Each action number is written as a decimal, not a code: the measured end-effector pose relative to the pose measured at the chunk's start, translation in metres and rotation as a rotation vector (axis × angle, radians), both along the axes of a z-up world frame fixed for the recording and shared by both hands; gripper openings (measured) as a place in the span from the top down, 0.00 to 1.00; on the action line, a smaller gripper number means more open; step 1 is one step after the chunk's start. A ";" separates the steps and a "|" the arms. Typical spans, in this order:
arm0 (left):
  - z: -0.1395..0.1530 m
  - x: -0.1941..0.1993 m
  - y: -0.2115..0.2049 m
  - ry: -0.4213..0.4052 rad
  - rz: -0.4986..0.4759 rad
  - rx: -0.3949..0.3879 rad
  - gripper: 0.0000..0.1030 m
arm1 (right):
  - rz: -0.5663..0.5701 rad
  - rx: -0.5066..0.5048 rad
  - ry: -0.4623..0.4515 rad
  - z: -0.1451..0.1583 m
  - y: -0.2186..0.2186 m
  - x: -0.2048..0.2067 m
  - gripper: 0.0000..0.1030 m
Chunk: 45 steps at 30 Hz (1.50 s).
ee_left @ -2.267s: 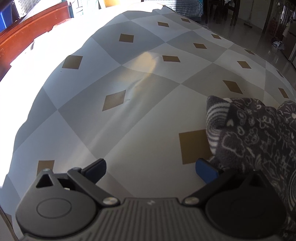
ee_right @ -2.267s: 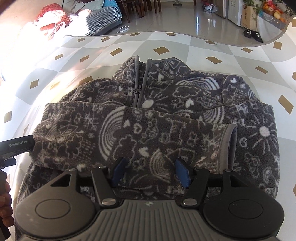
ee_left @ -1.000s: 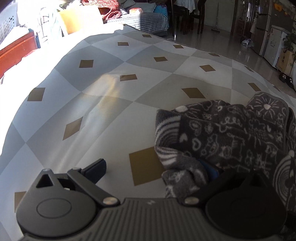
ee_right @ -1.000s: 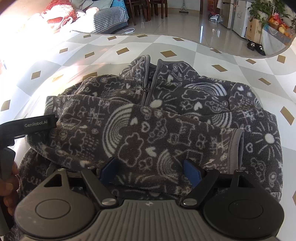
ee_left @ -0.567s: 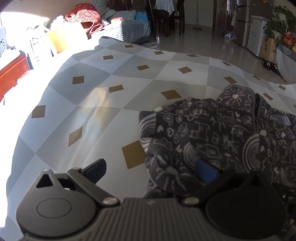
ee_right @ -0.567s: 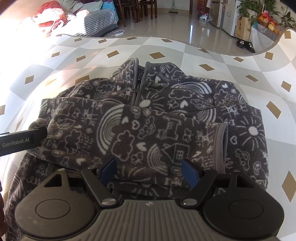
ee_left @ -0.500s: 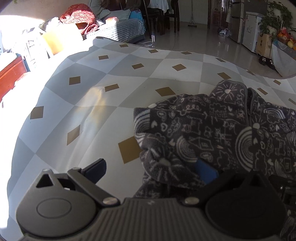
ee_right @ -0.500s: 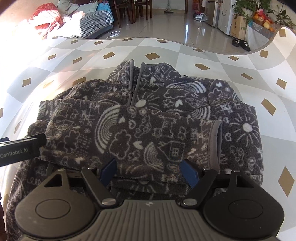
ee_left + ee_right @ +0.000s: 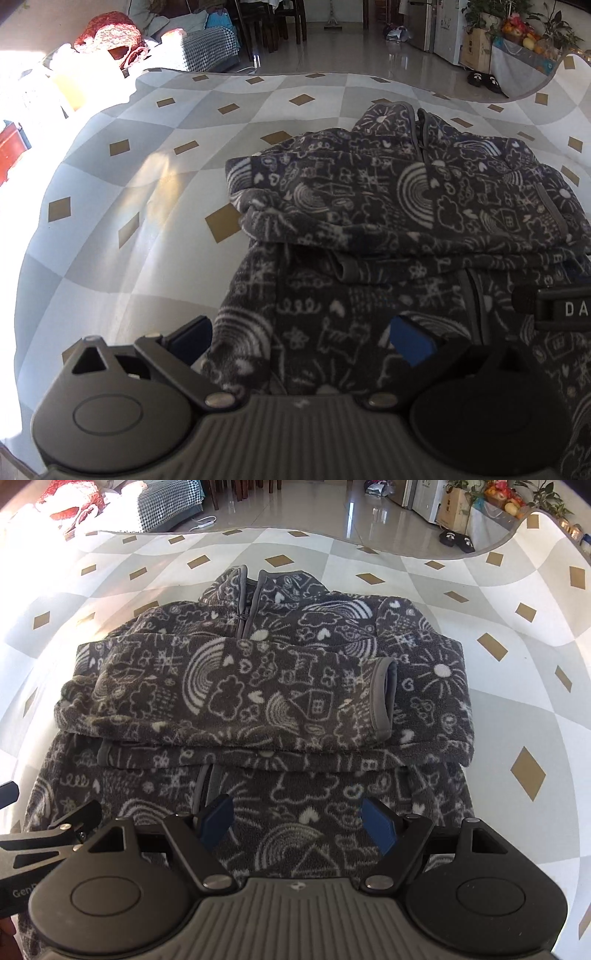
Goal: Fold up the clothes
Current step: 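Withdraw both grippers above the jacket with folded sleeves, then move both open grippers along the jacket front toward the hem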
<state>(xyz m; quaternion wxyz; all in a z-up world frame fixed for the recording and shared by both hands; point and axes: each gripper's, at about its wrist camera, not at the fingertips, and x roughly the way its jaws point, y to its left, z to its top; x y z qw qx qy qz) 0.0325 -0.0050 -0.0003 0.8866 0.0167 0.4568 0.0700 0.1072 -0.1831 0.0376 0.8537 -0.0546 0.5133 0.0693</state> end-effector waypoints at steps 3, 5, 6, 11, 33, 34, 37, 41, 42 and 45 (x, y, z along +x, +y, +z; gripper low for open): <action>-0.001 -0.011 -0.006 0.005 -0.018 0.003 0.00 | -0.033 0.019 0.053 -0.004 -0.005 -0.011 0.27; -0.001 -0.017 -0.008 0.012 -0.025 -0.001 0.00 | -0.052 0.046 0.088 -0.007 -0.008 -0.019 0.27; -0.001 -0.021 -0.009 0.013 -0.027 -0.002 0.00 | -0.061 0.061 0.098 -0.008 -0.009 -0.024 0.27; -0.002 -0.039 -0.012 0.026 -0.038 -0.010 0.00 | -0.107 0.099 0.105 -0.006 -0.016 -0.047 0.27; -0.027 -0.073 -0.020 0.069 -0.069 -0.057 0.00 | -0.176 0.016 -0.018 -0.023 -0.017 -0.096 0.22; -0.028 -0.074 -0.021 0.065 -0.074 -0.051 0.00 | -0.178 0.008 -0.032 -0.024 -0.015 -0.098 0.21; -0.028 -0.076 -0.022 0.056 -0.086 -0.043 0.00 | -0.186 -0.005 -0.072 -0.027 -0.011 -0.104 0.18; -0.028 -0.078 -0.022 0.049 -0.096 -0.040 0.00 | -0.188 -0.004 -0.106 -0.030 -0.009 -0.108 0.16; -0.028 -0.079 -0.022 0.047 -0.099 -0.040 0.00 | -0.187 -0.004 -0.114 -0.030 -0.009 -0.109 0.16; -0.028 -0.081 -0.022 0.040 -0.104 -0.039 0.00 | -0.182 0.000 -0.136 -0.031 -0.009 -0.113 0.16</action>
